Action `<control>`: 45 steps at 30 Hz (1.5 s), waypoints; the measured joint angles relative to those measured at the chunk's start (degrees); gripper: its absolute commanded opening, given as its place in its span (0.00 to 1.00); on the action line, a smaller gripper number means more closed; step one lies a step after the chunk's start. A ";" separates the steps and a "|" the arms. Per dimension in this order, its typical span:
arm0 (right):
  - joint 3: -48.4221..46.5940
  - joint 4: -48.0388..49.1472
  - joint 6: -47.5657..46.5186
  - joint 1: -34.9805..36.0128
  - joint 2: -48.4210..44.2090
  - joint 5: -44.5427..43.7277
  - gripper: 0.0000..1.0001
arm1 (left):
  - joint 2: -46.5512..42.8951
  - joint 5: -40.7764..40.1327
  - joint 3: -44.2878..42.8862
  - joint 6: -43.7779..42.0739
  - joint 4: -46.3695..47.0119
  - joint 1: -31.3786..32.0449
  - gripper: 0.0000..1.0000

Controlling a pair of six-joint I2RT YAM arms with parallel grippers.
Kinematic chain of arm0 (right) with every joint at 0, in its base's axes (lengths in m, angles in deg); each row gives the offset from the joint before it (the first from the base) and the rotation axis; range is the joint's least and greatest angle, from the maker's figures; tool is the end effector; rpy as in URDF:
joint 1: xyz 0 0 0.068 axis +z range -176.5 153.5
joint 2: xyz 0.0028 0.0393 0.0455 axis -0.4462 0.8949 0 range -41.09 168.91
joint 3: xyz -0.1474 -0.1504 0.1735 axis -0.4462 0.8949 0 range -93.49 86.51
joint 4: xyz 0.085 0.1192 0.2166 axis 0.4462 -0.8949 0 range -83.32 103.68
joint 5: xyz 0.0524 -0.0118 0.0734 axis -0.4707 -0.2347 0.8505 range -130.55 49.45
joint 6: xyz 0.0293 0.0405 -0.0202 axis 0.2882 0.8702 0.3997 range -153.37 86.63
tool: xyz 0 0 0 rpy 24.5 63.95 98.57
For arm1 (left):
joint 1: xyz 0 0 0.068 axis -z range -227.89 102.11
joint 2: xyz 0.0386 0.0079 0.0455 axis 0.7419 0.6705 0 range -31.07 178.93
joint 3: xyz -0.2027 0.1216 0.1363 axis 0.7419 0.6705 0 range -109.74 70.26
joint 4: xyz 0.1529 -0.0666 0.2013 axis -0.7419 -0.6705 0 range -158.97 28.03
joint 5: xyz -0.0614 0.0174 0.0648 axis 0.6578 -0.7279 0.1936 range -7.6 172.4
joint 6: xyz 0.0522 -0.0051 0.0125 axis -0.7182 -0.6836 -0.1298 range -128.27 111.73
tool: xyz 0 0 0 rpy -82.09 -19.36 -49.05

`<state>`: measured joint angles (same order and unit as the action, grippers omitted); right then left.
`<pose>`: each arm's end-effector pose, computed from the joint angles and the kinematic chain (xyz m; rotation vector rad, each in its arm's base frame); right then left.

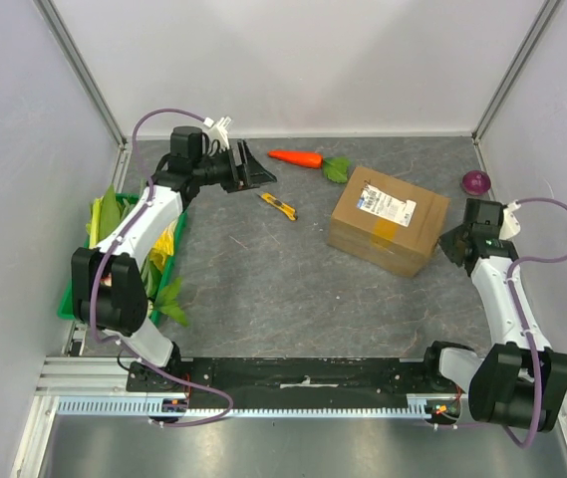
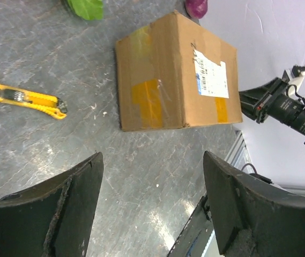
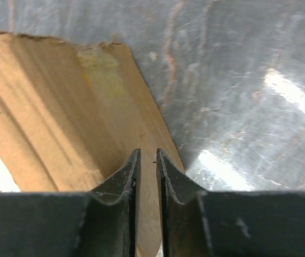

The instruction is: Unpack the express box

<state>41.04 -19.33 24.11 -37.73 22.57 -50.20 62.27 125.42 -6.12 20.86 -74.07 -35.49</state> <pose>0.2173 -0.0493 0.2456 1.4436 1.9831 0.1487 0.3608 -0.1043 0.3145 0.1762 2.1466 -1.2111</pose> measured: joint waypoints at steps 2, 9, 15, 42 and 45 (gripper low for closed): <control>0.07 1.75 -1.95 1.44 -0.46 1.84 0.32 | 0.04 0.46 0.00 0.17 0.39 0.76 0.80; -2.08 2.67 -9.79 3.41 -0.28 4.81 0.65 | 1.18 0.87 0.00 0.66 2.01 4.00 0.80; -8.68 0.33 -16.22 3.52 -0.50 -0.59 0.91 | 3.26 0.63 0.00 0.66 2.08 7.30 0.81; -21.86 16.37 -22.18 11.45 25.44 9.46 0.55 | 6.95 -5.60 11.98 5.73 15.74 16.61 0.58; -17.38 17.38 -20.85 13.92 21.16 6.19 0.55 | 7.02 -5.73 11.63 5.77 14.75 16.11 0.58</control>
<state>23.66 -1.96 3.26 -23.80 43.73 -44.02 69.28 119.69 5.51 26.63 -59.32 -19.38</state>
